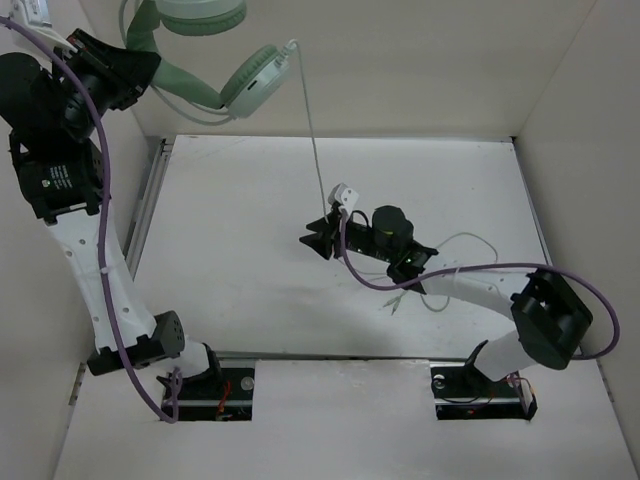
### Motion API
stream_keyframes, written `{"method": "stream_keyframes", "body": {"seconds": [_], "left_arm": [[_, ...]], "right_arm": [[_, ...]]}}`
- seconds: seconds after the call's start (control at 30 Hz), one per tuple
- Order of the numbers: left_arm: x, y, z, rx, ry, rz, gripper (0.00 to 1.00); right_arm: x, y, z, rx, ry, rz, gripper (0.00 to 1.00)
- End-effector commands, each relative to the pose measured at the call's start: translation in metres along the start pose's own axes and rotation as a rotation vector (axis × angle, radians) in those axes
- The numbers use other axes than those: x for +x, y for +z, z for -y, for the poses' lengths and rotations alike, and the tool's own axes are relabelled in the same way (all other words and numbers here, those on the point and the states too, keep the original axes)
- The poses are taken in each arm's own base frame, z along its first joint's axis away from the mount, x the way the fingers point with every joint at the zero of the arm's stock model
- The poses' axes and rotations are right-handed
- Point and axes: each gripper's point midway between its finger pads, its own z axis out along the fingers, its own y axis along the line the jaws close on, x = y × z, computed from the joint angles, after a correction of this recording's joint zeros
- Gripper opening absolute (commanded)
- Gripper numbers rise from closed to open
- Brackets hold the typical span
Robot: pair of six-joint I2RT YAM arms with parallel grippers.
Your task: Wrap the headphones
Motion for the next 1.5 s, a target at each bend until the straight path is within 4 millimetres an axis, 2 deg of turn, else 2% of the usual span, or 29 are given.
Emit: {"method": "stream_keyframes", "body": {"seconds": [0.0, 0.07, 0.17, 0.3, 0.4, 0.5, 0.6, 0.7, 0.8, 0.87, 0.93, 1.0, 1.1, 1.13, 1.17, 1.3, 1.4, 1.47], "left_arm": [[-0.025, -0.011, 0.024, 0.077, -0.067, 0.1, 0.0], [-0.018, -0.006, 0.007, 0.031, -0.072, 0.099, 0.0], [-0.001, 0.002, -0.009, -0.019, -0.046, 0.081, 0.0], [0.034, 0.015, -0.027, -0.099, 0.026, 0.028, 0.0], [0.062, 0.024, -0.04, -0.158, 0.09, -0.022, 0.0], [0.084, 0.03, -0.055, -0.225, 0.157, -0.062, 0.0], [0.104, 0.035, -0.076, -0.318, 0.213, -0.105, 0.0], [0.126, 0.04, -0.092, -0.391, 0.286, -0.157, 0.0], [0.149, 0.043, -0.104, -0.442, 0.346, -0.219, 0.0], [0.169, 0.046, -0.104, -0.44, 0.394, -0.268, 0.0], [0.185, 0.05, -0.101, -0.428, 0.429, -0.304, 0.0], [0.199, 0.054, -0.097, -0.411, 0.449, -0.335, 0.0], [0.215, 0.06, -0.09, -0.38, 0.473, -0.37, 0.0], [0.219, 0.061, -0.087, -0.371, 0.479, -0.379, 0.0], [0.225, 0.063, -0.081, -0.348, 0.498, -0.392, 0.0], [0.244, 0.062, -0.066, -0.29, 0.542, -0.431, 0.0], [0.256, 0.058, -0.044, -0.219, 0.573, -0.453, 0.0], [0.262, 0.053, -0.024, -0.149, 0.612, -0.464, 0.0]], "right_arm": [[-0.03, -0.02, -0.005, -0.068, 0.002, 0.026, 0.02], [-0.042, -0.029, 0.016, -0.02, 0.004, 0.015, 0.0], [-0.063, -0.049, 0.058, 0.088, -0.028, -0.022, 0.0], [-0.09, -0.078, 0.1, 0.224, -0.211, -0.092, 0.0], [-0.108, -0.103, 0.137, 0.366, -0.46, -0.228, 0.0], [-0.127, -0.133, 0.175, 0.512, -0.787, -0.412, 0.0], [-0.169, -0.165, 0.205, 0.664, -1.155, -0.532, 0.0], [-0.221, -0.188, 0.216, 0.781, -1.47, -0.604, 0.0], [-0.267, -0.198, 0.206, 0.842, -1.645, -0.582, 0.0], [-0.293, -0.195, 0.183, 0.803, -1.744, -0.482, 0.0], [-0.307, -0.181, 0.145, 0.706, -1.813, -0.337, 0.0], [-0.298, -0.159, 0.104, 0.571, -1.837, -0.218, 0.0], [-0.261, -0.129, 0.033, 0.296, -1.855, -0.052, 0.0], [-0.253, -0.124, 0.018, 0.244, -1.852, -0.013, 0.0], [-0.245, -0.116, -0.006, 0.158, -1.826, 0.045, 0.0], [-0.248, -0.102, -0.028, 0.084, -1.785, 0.117, 0.0], [-0.252, -0.09, -0.025, 0.097, -1.77, 0.127, 0.0], [-0.251, -0.087, -0.016, 0.117, -1.756, 0.115, 0.0]]}}
